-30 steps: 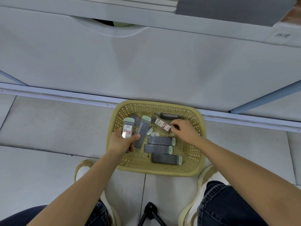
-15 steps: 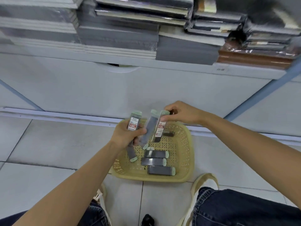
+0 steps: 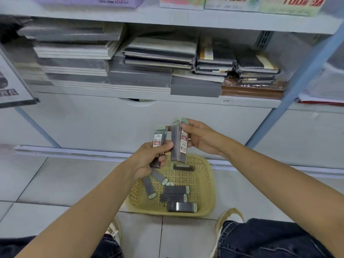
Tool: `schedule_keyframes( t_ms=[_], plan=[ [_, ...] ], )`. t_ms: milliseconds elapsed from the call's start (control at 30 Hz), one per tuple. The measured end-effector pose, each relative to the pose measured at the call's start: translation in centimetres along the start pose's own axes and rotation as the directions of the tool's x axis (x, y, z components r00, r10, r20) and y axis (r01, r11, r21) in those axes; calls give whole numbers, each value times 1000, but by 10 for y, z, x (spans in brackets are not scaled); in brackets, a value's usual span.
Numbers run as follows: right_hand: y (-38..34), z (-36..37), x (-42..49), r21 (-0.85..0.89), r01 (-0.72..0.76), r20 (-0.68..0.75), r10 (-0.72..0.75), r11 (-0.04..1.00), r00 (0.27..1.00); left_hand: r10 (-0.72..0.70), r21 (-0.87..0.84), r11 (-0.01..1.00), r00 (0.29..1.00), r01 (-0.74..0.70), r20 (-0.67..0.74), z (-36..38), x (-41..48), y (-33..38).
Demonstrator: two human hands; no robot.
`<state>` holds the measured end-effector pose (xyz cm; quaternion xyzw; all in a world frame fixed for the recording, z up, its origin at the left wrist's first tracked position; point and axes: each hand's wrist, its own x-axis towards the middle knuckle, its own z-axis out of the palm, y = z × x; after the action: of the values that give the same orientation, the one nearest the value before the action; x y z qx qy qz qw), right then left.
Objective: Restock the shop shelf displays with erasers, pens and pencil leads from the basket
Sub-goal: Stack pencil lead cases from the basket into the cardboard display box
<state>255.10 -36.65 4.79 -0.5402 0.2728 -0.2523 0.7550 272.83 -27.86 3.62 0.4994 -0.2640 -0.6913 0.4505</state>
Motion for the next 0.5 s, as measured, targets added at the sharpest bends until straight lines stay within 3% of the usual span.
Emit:
schedule_keyframes(
  t_ms=[233,400,500],
  plan=[
    [-16,5,-6,69,44,-61,-40,997,997,-33,-16,999,999,33,28,10,-9,8],
    [-28,4,-7,-64,104,-158,-113,992,981,9,-39,999,999,-7,34,17,-10,20],
    [-37,-2,-8,-150,124,-190,-151,981,970,96,84,992,995,-94,-24,23,-10,25]
  ],
)
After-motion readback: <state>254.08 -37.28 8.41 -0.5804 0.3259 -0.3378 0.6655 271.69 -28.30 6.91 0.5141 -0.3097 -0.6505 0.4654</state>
